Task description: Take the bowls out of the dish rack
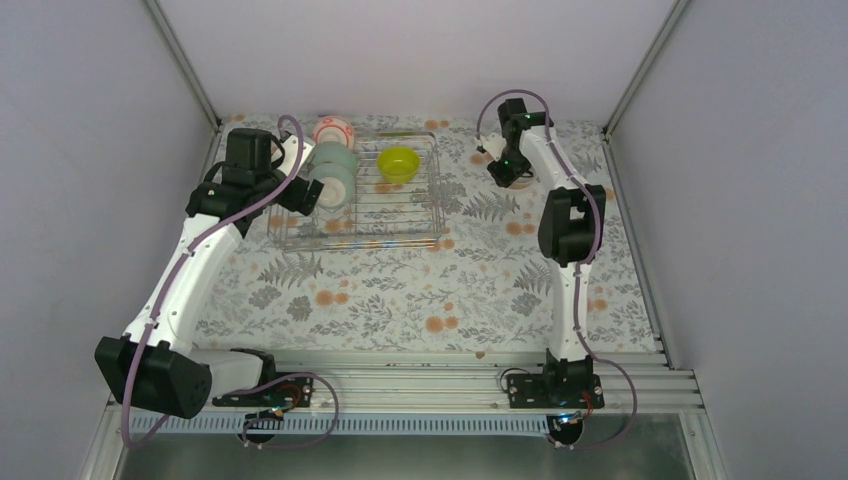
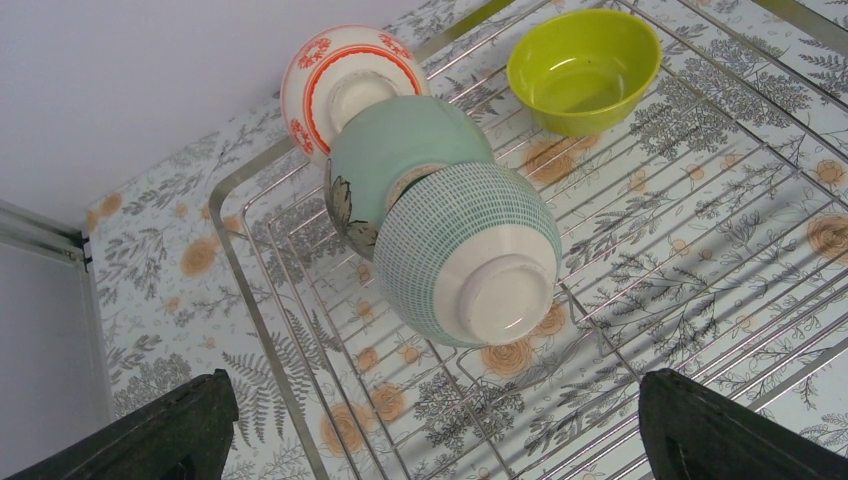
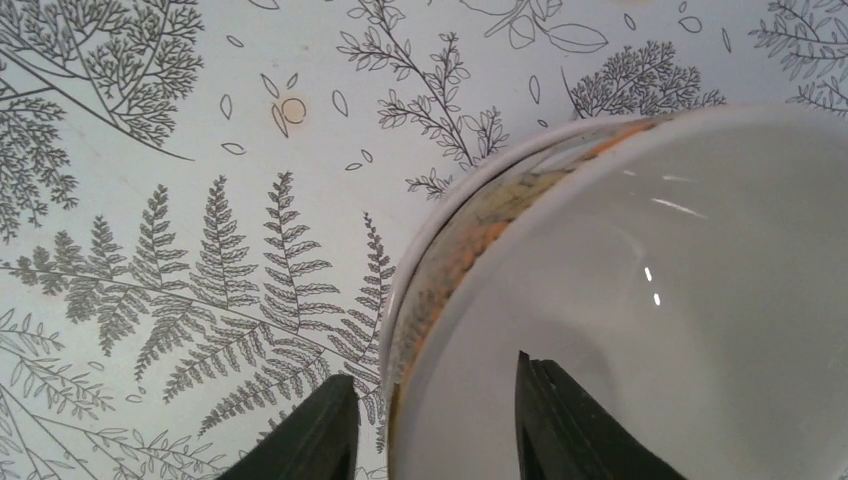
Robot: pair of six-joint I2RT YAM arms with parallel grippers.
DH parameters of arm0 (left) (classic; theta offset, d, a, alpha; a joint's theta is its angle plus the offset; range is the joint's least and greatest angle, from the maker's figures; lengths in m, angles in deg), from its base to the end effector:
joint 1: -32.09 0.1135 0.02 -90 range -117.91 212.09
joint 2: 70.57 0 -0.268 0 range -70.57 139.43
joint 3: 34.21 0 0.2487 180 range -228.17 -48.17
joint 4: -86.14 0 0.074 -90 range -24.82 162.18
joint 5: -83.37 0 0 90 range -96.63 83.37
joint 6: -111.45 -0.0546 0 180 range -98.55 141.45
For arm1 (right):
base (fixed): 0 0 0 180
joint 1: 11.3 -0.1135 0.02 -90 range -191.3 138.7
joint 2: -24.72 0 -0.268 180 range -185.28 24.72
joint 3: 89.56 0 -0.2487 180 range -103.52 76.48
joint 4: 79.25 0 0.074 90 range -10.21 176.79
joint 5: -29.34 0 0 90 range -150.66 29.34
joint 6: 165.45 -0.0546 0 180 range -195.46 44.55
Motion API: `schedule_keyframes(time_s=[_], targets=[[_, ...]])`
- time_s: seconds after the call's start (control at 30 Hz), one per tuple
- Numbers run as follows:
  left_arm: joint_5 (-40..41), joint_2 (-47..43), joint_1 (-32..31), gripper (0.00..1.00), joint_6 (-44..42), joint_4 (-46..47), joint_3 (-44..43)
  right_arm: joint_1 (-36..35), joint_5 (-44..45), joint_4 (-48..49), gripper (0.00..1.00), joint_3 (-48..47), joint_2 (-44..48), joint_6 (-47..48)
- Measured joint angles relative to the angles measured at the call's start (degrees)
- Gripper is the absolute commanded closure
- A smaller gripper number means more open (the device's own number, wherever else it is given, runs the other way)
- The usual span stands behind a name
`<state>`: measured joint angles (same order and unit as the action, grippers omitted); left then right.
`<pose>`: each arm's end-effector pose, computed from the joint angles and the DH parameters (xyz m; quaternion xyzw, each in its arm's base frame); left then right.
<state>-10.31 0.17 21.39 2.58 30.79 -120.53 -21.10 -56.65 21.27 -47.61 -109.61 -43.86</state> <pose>0.2646 -0.0536 0.3511 0.2441 0.8715 0.0012 0.4252 0.4806 0.0791 0.1968 -0.3464 0.9292 -0.0575 0.1151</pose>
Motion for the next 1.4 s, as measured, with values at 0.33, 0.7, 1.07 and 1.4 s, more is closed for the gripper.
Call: schedule_keyframes(time_s=[0.33,0.7,1.07,1.4], targets=[[0.0,0.0,0.0,0.0,0.0,0.0,0.0,-1.4,-0.9,-0.8,0.77,0.0,3.3,-0.3],[0.0,-0.6,0.0,0.0,0.0,-0.1,0.0,-1.8,-0.9,0.0,0.94,1.1,7.4,-1.6],[0.0,-0.8,0.0,0.0,0.0,-0.3,0.0,-1.8,-1.0,2.1,0.96,6.2,7.4,-1.9],[0.0,-0.8,0.0,0.0,0.0,-0.5,0.0,-1.8,-1.5,4.0,0.96,6.5,7.1,-1.9]])
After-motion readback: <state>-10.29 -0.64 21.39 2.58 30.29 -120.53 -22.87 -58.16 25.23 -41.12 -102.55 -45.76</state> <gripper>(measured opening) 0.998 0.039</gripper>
